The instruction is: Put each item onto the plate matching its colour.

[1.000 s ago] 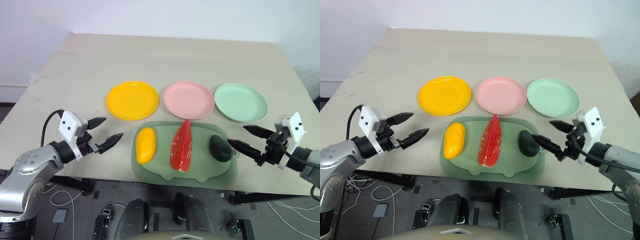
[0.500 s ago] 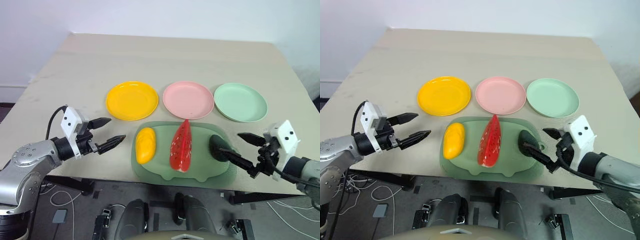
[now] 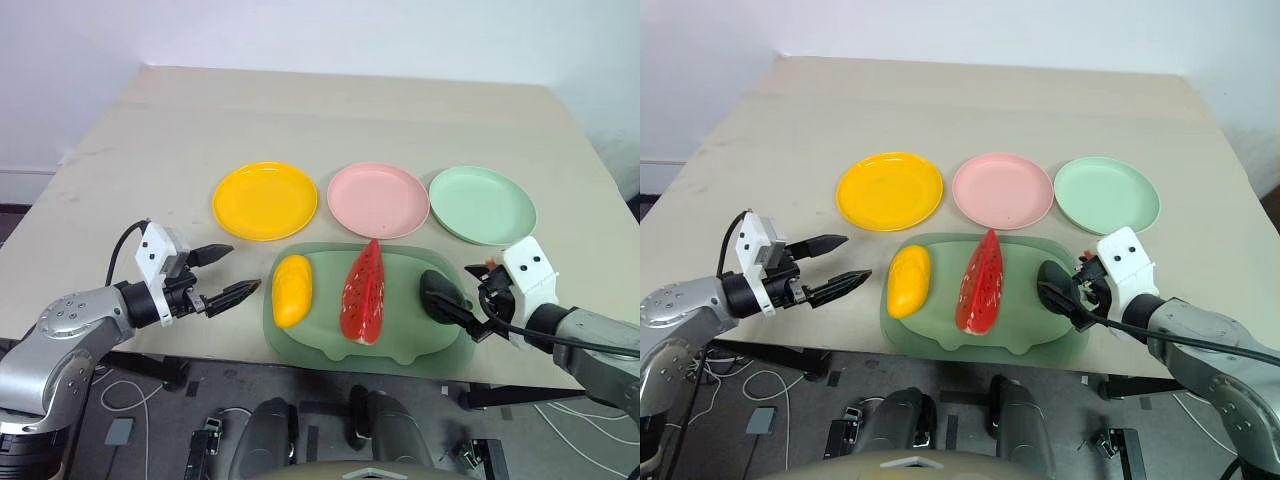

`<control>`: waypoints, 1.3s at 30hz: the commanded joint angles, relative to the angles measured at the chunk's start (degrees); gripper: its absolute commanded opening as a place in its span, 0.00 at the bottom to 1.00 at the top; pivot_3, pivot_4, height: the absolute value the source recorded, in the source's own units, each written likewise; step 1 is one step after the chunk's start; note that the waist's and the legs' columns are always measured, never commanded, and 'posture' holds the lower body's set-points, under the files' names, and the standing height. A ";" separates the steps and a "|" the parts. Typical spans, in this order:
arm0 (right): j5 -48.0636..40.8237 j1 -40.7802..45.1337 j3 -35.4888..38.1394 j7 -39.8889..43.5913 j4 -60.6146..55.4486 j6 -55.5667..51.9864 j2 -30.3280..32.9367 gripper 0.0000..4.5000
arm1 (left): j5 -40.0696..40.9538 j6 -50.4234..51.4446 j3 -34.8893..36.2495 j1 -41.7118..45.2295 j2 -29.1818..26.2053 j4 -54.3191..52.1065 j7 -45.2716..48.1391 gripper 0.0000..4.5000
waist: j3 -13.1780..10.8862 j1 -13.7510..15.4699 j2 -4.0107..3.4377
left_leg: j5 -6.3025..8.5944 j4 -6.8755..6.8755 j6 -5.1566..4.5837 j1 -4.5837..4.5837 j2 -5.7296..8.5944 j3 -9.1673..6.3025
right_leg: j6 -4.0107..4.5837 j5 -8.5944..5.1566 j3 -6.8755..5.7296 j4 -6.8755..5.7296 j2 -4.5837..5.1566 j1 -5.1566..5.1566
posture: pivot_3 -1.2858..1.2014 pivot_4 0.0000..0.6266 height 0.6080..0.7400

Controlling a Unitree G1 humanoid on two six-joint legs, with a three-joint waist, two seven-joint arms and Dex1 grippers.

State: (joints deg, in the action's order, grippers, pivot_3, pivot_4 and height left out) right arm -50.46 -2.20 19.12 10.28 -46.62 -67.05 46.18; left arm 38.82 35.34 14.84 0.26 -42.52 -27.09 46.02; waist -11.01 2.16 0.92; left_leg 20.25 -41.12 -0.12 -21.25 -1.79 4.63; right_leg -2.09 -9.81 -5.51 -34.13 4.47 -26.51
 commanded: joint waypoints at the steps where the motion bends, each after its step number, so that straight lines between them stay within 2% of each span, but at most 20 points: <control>1: -1.05 1.66 -0.40 -1.81 0.88 -3.21 -1.27 1.00 | 0.29 -1.50 1.18 -0.58 0.22 -2.04 -0.07 1.00 | 0.00 -0.01 0.00 | 0.00 0.00 0.00 0.01 0.00 -0.01 | 0.00 0.00 0.00 -0.01 -0.01 0.01 | 0.52 0.24 1.00; 16: 3.60 5.12 -6.79 -4.05 3.95 -7.19 -5.02 1.00 | -0.01 -3.40 1.46 -3.02 1.14 -2.33 -0.66 1.00 | 0.00 -0.01 0.00 | 0.00 0.00 0.00 -0.03 0.00 0.00 | 0.00 0.00 0.00 0.00 0.01 -0.03 | 0.52 0.24 1.00; 19: 5.30 5.41 -7.48 -3.72 4.46 -7.34 -4.33 0.88 | -0.02 -3.77 1.73 -3.24 1.10 -2.12 -0.74 1.00 | 0.00 -0.04 0.00 | 0.00 0.00 0.00 -0.03 0.00 0.00 | 0.00 0.00 0.00 0.00 0.01 -0.03 | 0.52 0.24 1.00; 21: 5.92 5.94 -7.05 -3.39 4.71 -7.14 -4.59 0.72 | -0.01 -3.96 1.90 -3.49 1.06 -2.09 -0.72 1.00 | 0.00 -0.03 0.00 | 0.00 0.00 0.00 -0.03 0.00 0.00 | 0.00 0.00 0.00 0.00 0.00 -0.03 | 0.52 0.24 1.00; 22: 6.17 6.36 -6.81 -3.08 4.81 -6.93 -4.58 0.69 | 0.02 -4.01 1.97 -3.58 1.05 -2.10 -0.75 1.00 | 0.00 -0.04 0.00 | 0.00 0.00 0.00 -0.03 -0.01 0.00 | 0.00 0.00 0.00 0.00 0.00 -0.03 | 0.52 0.24 1.00; 27: 5.15 12.82 -4.22 -0.60 5.69 -5.90 -4.32 0.69 | 0.19 -4.40 2.22 -3.87 0.88 -1.99 -0.95 1.00 | -0.01 -0.18 -0.01 | 0.00 0.00 0.00 -0.04 -0.01 0.01 | 0.00 0.00 0.00 0.00 0.00 -0.07 | 0.52 0.24 1.00; 31: 11.41 21.03 -5.35 0.14 15.07 -2.39 -1.08 0.69 | 0.22 -4.19 1.93 -3.02 0.82 -1.91 -1.46 1.00 | -0.01 -0.13 -0.02 | 0.00 0.00 0.00 -0.04 -0.01 0.03 | 0.00 0.00 0.00 0.00 -0.01 -0.08 | 0.52 0.24 1.00; 35: 22.36 30.93 -13.48 2.75 33.23 8.42 0.98 0.69 | 0.35 -3.96 0.81 -1.34 1.24 -1.91 -1.95 1.00 | -0.01 -0.13 -0.01 | 0.00 0.00 -0.01 -0.07 0.05 0.06 | 0.01 0.01 0.00 0.01 0.00 -0.08 | 0.52 0.24 1.00; 39: 33.28 40.99 -21.75 6.72 56.48 21.68 -0.89 0.69 | 1.18 -3.41 0.79 0.55 1.19 -3.02 -2.53 1.00 | -0.01 -0.96 -0.01 | 0.00 0.00 -0.01 -0.07 0.07 0.09 | -0.09 0.08 0.01 0.00 -0.01 -0.08 | 0.52 0.24 1.00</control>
State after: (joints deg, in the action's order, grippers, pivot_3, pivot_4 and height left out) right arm -21.52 36.70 -1.42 15.60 3.90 -50.85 45.51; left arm 39.00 32.25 14.59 0.13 -41.15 -27.77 43.64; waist -11.01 1.20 0.91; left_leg 20.25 -41.12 -0.14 -21.33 -1.71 4.73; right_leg -2.19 -9.72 -5.50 -34.13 4.46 -26.59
